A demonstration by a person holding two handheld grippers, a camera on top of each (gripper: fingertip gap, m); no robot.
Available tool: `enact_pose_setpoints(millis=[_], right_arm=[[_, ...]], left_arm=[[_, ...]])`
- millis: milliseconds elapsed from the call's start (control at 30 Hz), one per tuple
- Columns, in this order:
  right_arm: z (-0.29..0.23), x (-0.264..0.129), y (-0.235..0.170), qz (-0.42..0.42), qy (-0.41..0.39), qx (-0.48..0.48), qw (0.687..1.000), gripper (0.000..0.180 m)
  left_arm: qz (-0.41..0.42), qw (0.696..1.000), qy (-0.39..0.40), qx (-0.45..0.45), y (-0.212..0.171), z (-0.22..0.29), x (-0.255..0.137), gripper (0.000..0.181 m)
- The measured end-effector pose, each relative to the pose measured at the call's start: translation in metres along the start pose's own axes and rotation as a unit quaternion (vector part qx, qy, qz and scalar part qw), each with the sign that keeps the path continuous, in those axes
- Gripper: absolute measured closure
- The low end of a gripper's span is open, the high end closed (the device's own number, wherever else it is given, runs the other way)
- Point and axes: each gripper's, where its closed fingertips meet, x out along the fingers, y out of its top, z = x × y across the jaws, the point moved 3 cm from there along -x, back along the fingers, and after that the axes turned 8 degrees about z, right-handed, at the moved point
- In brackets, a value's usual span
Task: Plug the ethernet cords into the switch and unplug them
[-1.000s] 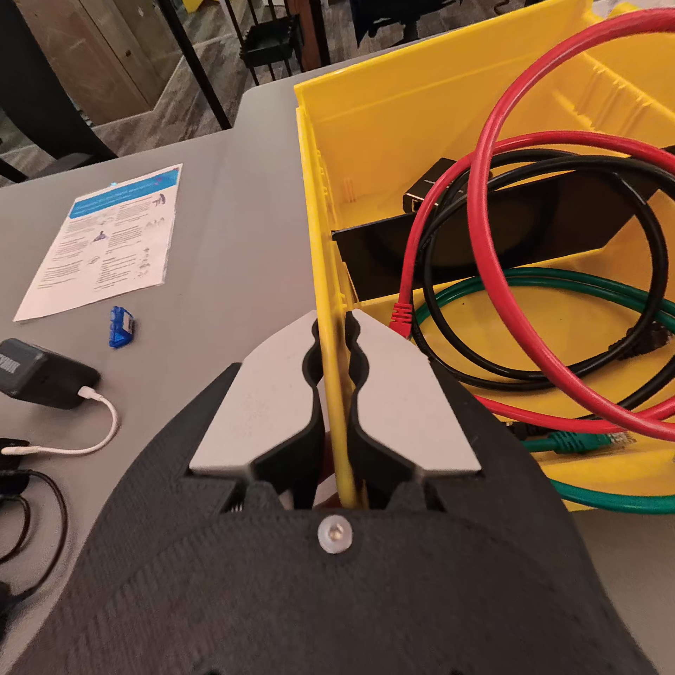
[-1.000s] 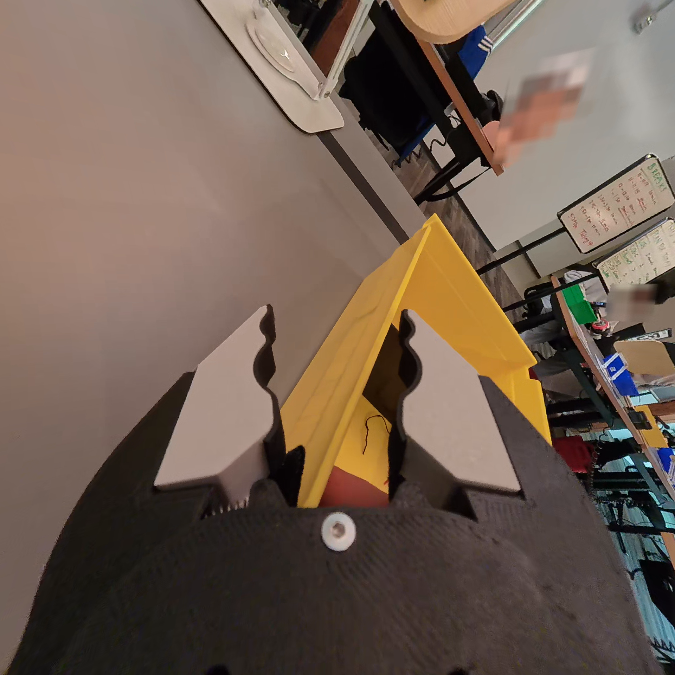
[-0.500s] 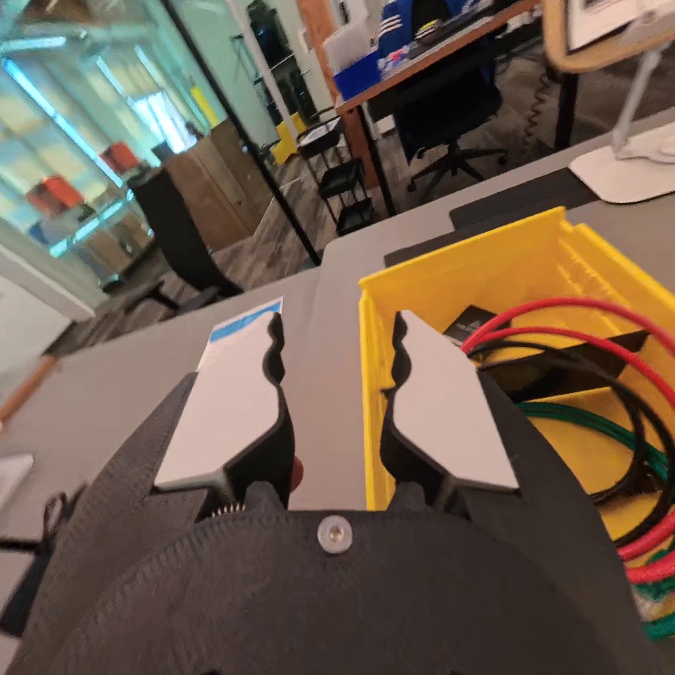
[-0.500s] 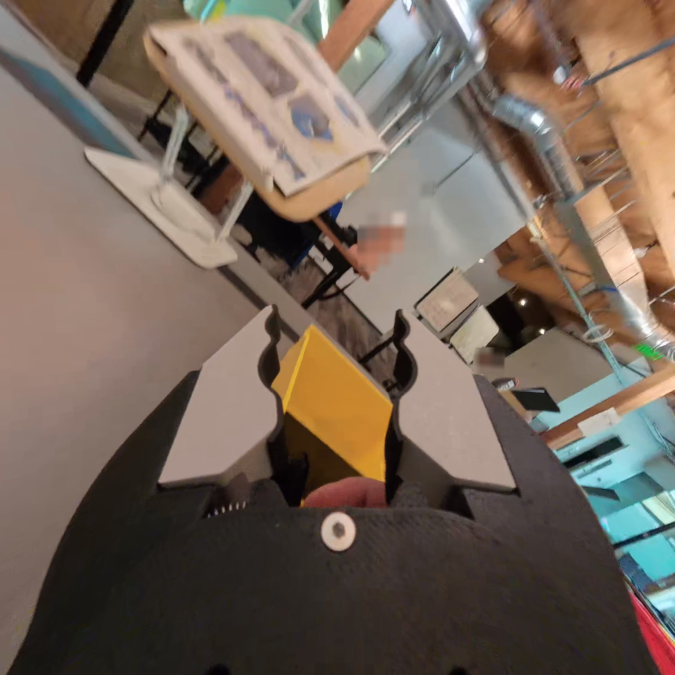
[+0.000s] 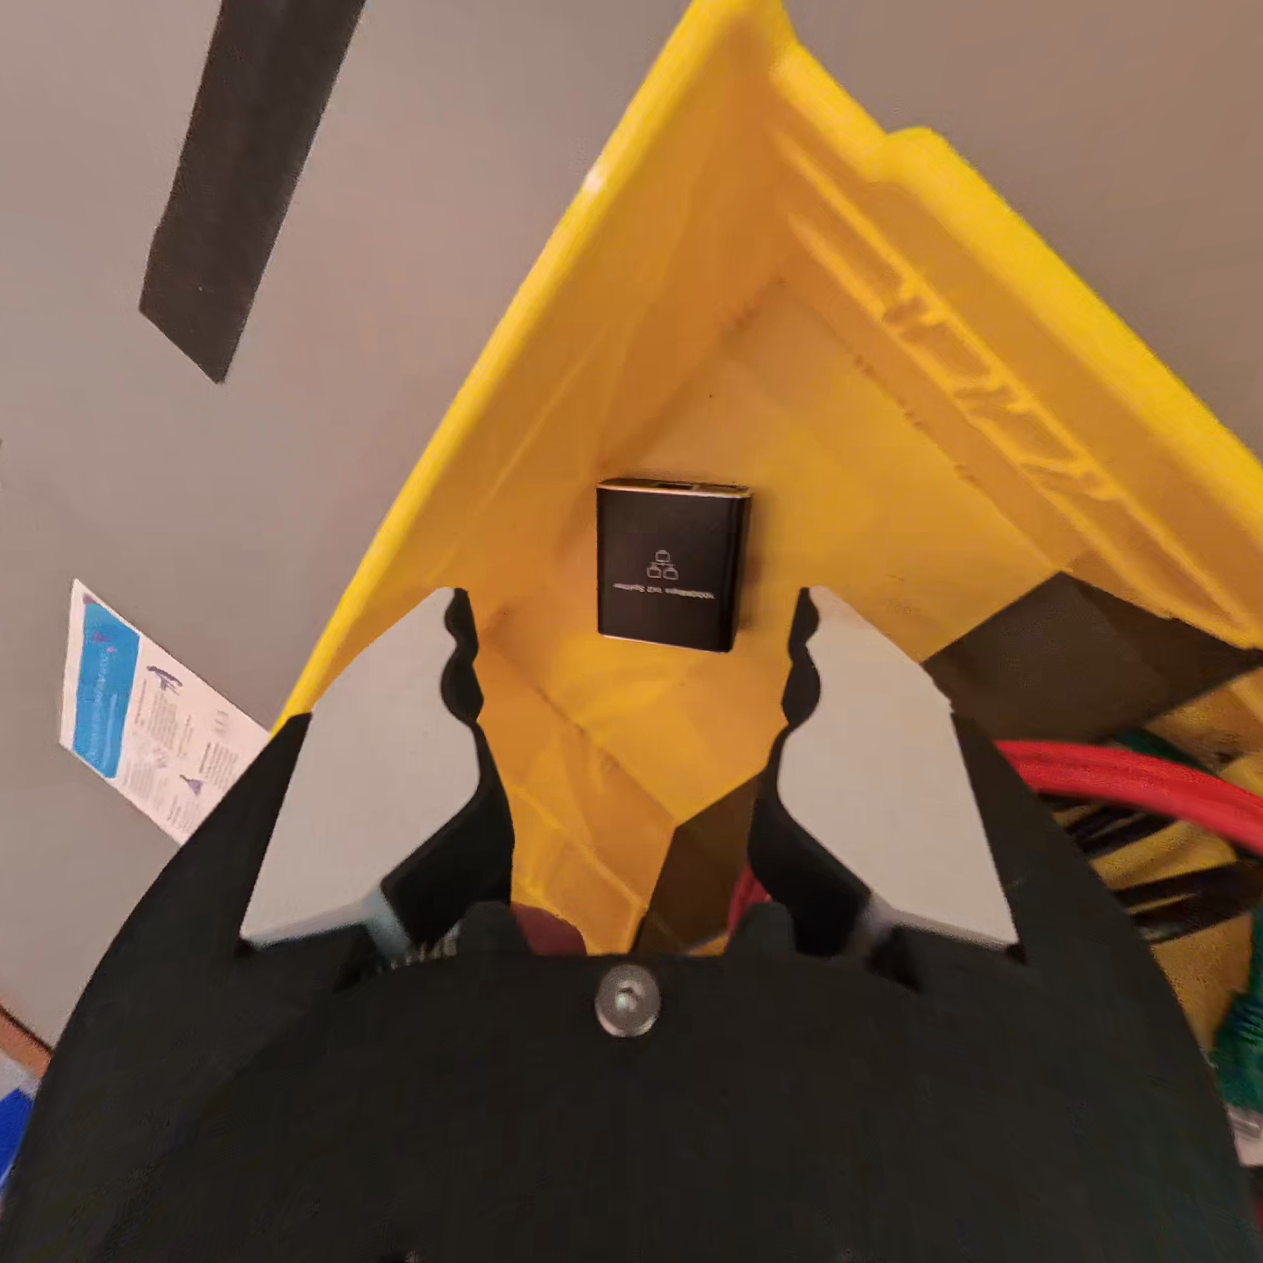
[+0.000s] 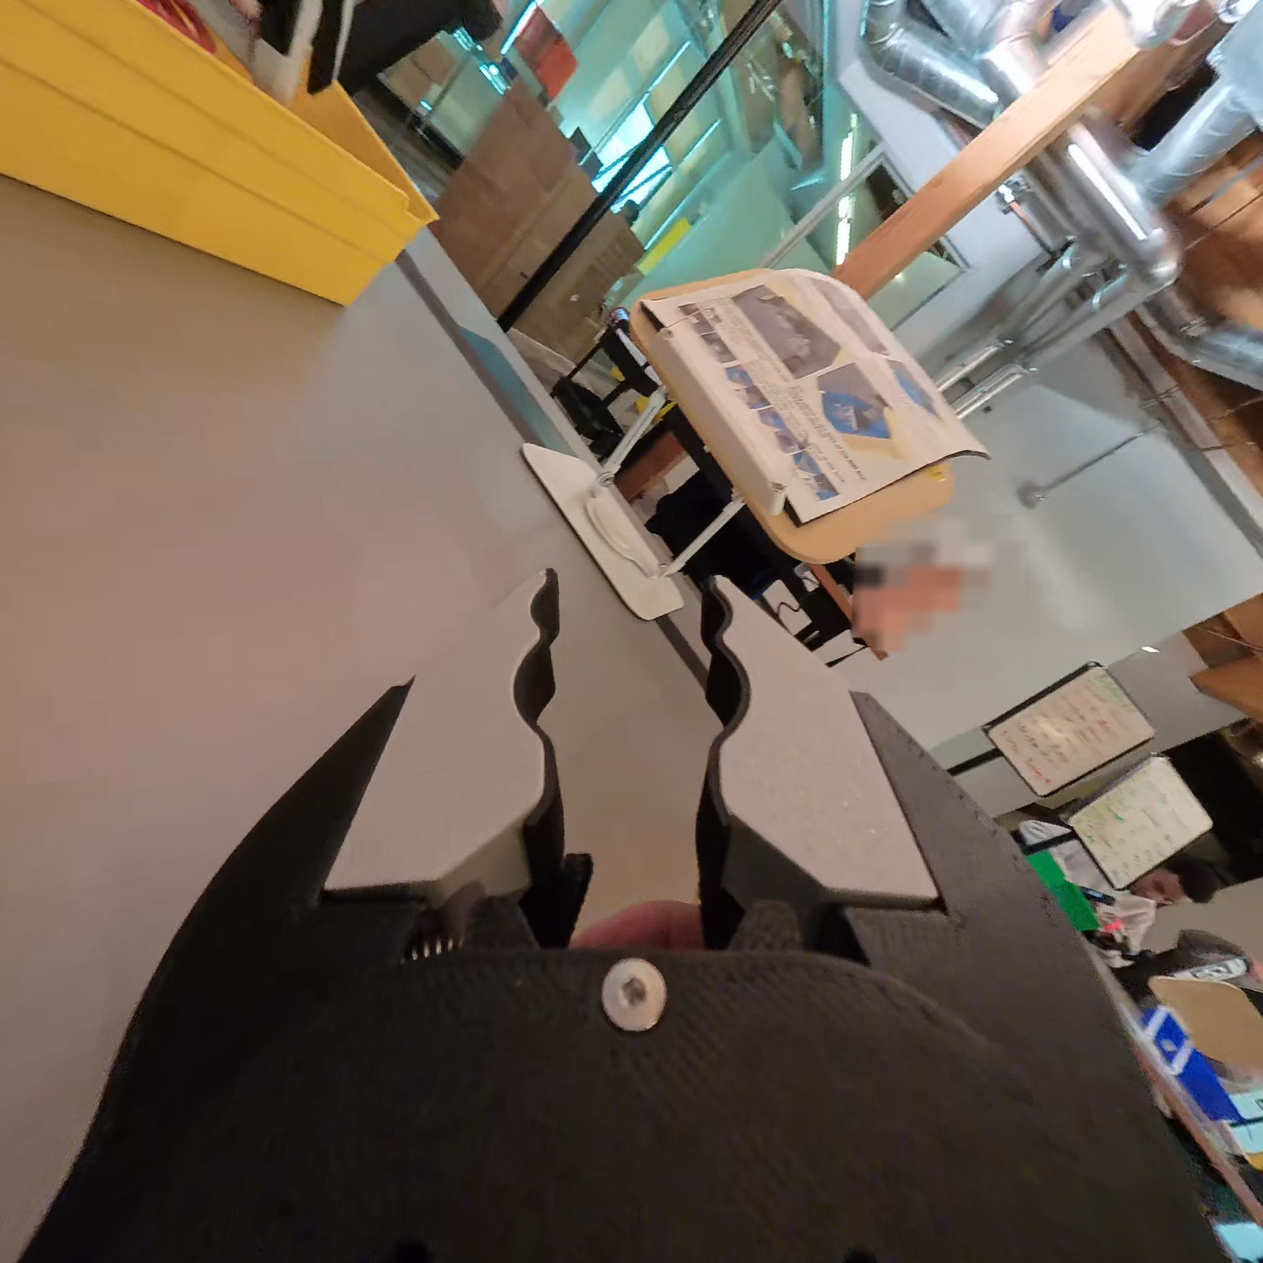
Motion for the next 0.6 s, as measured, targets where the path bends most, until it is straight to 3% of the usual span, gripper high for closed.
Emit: enact_pose_setpoints(millis=[167,367,600], right_arm=[[-0.006,0.0,-0.01,-0.012,0.017,0.021,1.0,0.14],[-0.011,0.002,-0.018,-0.02,0.033,0.04,0.998,0.14],[-0.021,0.004,-0.018,-0.019,0.054,0.046,0.997,0.14]], left_arm=[[-0.079,0.995,-0.061,0.001,-0.008,0.004,0.029,0.102],[-0.144,0.986,-0.079,0.024,-0.022,0.011,0.058,0.115],[-0.098,0.992,-0.051,0.053,-0.01,0.007,0.053,0.122]])
